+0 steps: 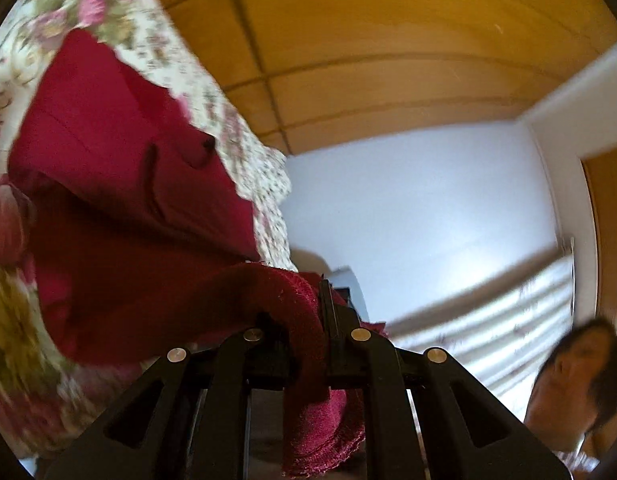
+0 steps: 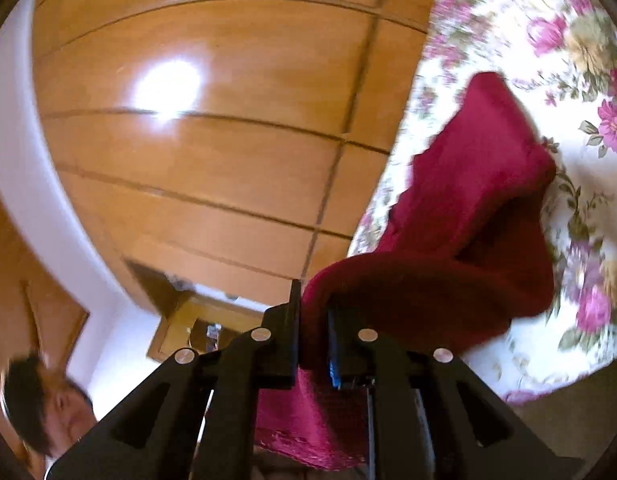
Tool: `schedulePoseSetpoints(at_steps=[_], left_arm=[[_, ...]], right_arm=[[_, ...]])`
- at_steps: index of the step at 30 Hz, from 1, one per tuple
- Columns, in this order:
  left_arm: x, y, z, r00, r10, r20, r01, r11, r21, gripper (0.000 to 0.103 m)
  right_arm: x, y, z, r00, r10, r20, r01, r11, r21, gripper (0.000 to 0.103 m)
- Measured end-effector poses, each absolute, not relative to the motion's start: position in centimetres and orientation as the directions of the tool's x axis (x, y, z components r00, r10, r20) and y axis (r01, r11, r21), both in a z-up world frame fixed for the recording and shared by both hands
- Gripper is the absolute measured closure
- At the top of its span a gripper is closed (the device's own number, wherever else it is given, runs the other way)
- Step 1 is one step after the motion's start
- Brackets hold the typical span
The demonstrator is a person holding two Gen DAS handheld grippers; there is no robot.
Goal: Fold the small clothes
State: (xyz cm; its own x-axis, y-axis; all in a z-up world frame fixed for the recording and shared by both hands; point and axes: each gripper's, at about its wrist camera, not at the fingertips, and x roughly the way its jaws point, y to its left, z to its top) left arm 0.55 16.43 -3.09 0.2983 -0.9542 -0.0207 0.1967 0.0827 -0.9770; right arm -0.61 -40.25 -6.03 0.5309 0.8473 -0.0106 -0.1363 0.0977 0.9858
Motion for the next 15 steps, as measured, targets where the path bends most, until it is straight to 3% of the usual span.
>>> schedulePoseSetpoints(at_steps=[8, 10, 11, 12, 13, 15], left_arm=[[8.2, 17.9, -7.5, 0.432, -0.89, -0.142, 0.012, 0.163, -0.986, 0.094], [10.1, 17.5, -8.1, 0.446, -0.876, -0.185, -0.016, 0.199, -0.98, 0.094], [11.0, 17.2, -8.3, 0.453, -0.867, -0.208, -0.026, 0.22, -0.975, 0.078], [11.7, 17.0, -8.5, 0.465, -0.853, -0.237, -0.046, 0.245, -0.969, 0.049], [12.0, 17.1, -8.8, 0.477, -0.843, -0.247, -0.068, 0.245, -0.967, 0.038], [12.3, 17.2, -9.0, 0.514, -0.833, -0.206, -0.087, 0.188, -0.978, 0.025]], right_arm=[[8.1, -40.8, -8.8, 0.531, 0.834, -0.15, 0.005, 0.174, 0.985, 0.09], [10.4, -40.8, -10.1, 0.542, 0.822, -0.175, 0.045, 0.179, 0.983, 0.085], [11.0, -40.9, -10.7, 0.548, 0.817, -0.182, 0.06, 0.179, 0.982, 0.079], [11.7, -41.0, -11.5, 0.561, 0.808, -0.178, 0.079, 0.162, 0.984, 0.057], [12.0, -41.1, -12.3, 0.581, 0.8, -0.148, 0.085, 0.121, 0.989, 0.046], [11.7, -41.6, -12.5, 0.628, 0.771, -0.106, 0.063, 0.085, 0.994, 0.042]])
